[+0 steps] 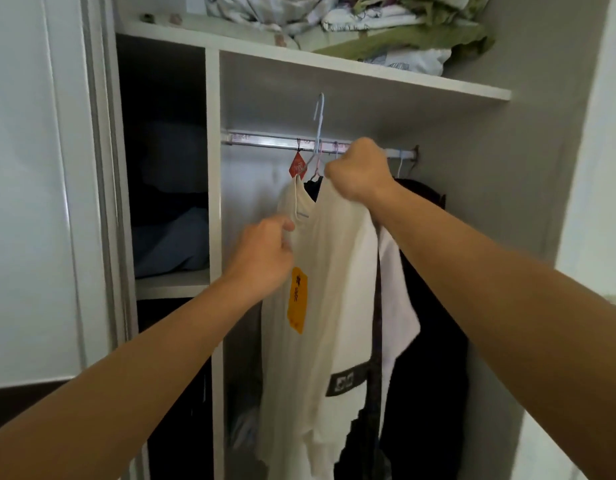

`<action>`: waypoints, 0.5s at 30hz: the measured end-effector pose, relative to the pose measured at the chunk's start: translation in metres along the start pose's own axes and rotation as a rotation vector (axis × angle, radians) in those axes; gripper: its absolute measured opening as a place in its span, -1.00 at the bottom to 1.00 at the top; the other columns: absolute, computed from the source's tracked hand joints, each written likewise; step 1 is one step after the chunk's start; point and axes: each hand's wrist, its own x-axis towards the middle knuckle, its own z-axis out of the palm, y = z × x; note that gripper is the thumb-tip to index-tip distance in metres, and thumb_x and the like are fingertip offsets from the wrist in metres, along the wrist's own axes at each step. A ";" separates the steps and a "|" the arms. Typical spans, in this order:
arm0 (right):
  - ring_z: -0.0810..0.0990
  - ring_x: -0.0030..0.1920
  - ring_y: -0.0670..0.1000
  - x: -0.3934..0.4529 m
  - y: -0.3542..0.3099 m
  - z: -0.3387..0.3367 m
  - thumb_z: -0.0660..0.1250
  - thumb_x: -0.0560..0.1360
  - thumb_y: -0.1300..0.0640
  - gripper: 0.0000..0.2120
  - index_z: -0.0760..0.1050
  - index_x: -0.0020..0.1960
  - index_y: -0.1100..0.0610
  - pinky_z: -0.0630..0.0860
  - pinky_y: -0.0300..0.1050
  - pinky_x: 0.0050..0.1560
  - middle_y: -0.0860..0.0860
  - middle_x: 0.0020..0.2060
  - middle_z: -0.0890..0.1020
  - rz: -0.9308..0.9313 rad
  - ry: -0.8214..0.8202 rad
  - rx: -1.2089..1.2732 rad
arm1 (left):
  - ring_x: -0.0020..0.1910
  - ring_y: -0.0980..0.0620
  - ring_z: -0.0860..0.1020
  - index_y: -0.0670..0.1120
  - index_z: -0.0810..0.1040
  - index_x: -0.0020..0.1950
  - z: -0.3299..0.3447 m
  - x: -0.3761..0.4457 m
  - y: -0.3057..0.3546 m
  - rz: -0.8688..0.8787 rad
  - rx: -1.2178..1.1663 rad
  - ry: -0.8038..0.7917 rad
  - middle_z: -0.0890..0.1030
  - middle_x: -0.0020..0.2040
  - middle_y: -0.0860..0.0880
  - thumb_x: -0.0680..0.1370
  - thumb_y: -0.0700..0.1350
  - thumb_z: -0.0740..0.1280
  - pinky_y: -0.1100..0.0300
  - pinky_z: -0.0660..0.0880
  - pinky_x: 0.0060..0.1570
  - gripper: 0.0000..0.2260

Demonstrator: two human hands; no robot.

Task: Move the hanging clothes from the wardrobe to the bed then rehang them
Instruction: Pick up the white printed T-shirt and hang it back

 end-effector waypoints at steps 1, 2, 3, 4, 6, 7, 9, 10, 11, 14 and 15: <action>0.25 -0.48 -0.02 0.006 0.002 0.006 0.29 0.48 0.23 -0.59 0.19 -0.46 0.15 0.18 -0.14 -0.49 0.03 -0.52 0.28 -0.001 -0.001 -0.008 | 0.02 0.01 0.60 0.01 0.48 0.31 0.004 0.005 -0.002 0.007 0.012 -0.004 0.61 0.11 0.00 0.59 -0.22 0.26 0.11 0.61 -0.03 -0.69; 0.27 -0.48 -0.03 0.012 0.006 0.013 0.28 0.50 0.21 -0.59 0.20 -0.46 0.15 0.19 -0.15 -0.49 0.02 -0.52 0.30 -0.001 -0.002 -0.012 | 0.03 0.02 0.60 0.01 0.48 0.31 0.008 0.009 -0.002 0.019 0.030 0.000 0.61 0.12 0.00 0.60 -0.21 0.25 0.09 0.61 -0.02 -0.70; 0.28 -0.47 -0.03 0.020 0.012 0.019 0.27 0.52 0.20 -0.59 0.20 -0.45 0.14 0.19 -0.16 -0.48 0.02 -0.51 0.30 -0.001 -0.003 -0.009 | 0.05 0.01 0.59 0.00 0.49 0.30 0.011 0.014 -0.002 0.029 0.048 0.010 0.61 0.13 -0.01 0.60 -0.22 0.24 0.07 0.60 0.00 -0.70; 0.28 -0.47 -0.03 0.028 0.017 0.026 0.25 0.53 0.19 -0.60 0.20 -0.43 0.14 0.19 -0.16 -0.47 0.02 -0.50 0.30 0.002 -0.005 -0.004 | 0.06 -0.01 0.58 -0.02 0.49 0.30 0.014 0.020 -0.002 0.038 0.064 0.026 0.61 0.11 -0.01 0.59 -0.23 0.23 0.05 0.58 0.03 -0.70; 0.27 -0.45 -0.02 0.048 0.028 0.040 0.24 0.54 0.18 -0.62 0.19 -0.40 0.13 0.18 -0.17 -0.47 0.02 -0.47 0.30 0.005 -0.013 0.007 | 0.06 -0.06 0.58 -0.05 0.50 0.28 0.017 0.034 -0.001 0.035 0.095 0.053 0.61 0.08 -0.05 0.56 -0.27 0.23 -0.02 0.56 0.07 -0.69; 0.28 -0.45 -0.03 0.058 0.032 0.046 0.23 0.54 0.18 -0.63 0.19 -0.39 0.13 0.19 -0.17 -0.47 0.02 -0.46 0.30 0.007 -0.017 0.003 | 0.06 -0.09 0.57 -0.05 0.50 0.26 0.019 0.043 0.000 0.020 0.110 0.063 0.61 0.07 -0.07 0.53 -0.28 0.23 -0.05 0.56 0.07 -0.68; 0.29 -0.43 -0.03 0.077 0.039 0.057 0.23 0.55 0.17 -0.63 0.20 -0.38 0.12 0.19 -0.16 -0.47 0.01 -0.45 0.32 0.007 -0.025 -0.013 | 0.02 -0.14 0.57 -0.08 0.51 0.21 0.023 0.060 0.000 -0.015 0.145 0.077 0.60 0.01 -0.10 0.51 -0.27 0.24 -0.08 0.56 0.03 -0.70; 0.31 -0.42 -0.02 0.086 0.042 0.062 0.23 0.55 0.16 -0.63 0.21 -0.39 0.12 0.19 -0.15 -0.47 0.01 -0.44 0.32 0.003 -0.026 -0.020 | -0.02 -0.15 0.57 -0.09 0.52 0.18 0.026 0.068 0.000 -0.031 0.156 0.082 0.60 -0.03 -0.10 0.50 -0.28 0.24 -0.09 0.56 0.00 -0.72; 0.35 -0.38 0.01 0.096 0.045 0.066 0.23 0.55 0.15 -0.63 0.21 -0.39 0.12 0.19 -0.15 -0.46 0.01 -0.43 0.33 -0.003 -0.026 -0.025 | -0.04 -0.16 0.57 -0.11 0.53 0.15 0.029 0.075 0.000 -0.046 0.161 0.088 0.60 -0.07 -0.11 0.49 -0.30 0.24 -0.09 0.56 -0.01 -0.73; 0.41 -0.22 0.10 0.125 0.055 0.076 0.25 0.54 0.15 -0.64 0.22 -0.39 0.13 0.25 -0.14 -0.39 0.02 -0.42 0.33 -0.012 -0.034 -0.035 | -0.04 -0.16 0.57 -0.12 0.53 0.14 0.039 0.094 -0.002 -0.078 0.176 0.119 0.60 -0.08 -0.11 0.49 -0.31 0.24 -0.09 0.55 0.01 -0.74; 0.42 -0.19 0.10 0.134 0.059 0.078 0.26 0.53 0.16 -0.64 0.23 -0.38 0.14 0.28 -0.12 -0.32 0.02 -0.41 0.33 -0.014 -0.043 -0.042 | -0.04 -0.16 0.57 -0.11 0.53 0.14 0.042 0.099 -0.005 -0.084 0.183 0.130 0.60 -0.08 -0.11 0.49 -0.31 0.24 -0.08 0.55 0.01 -0.73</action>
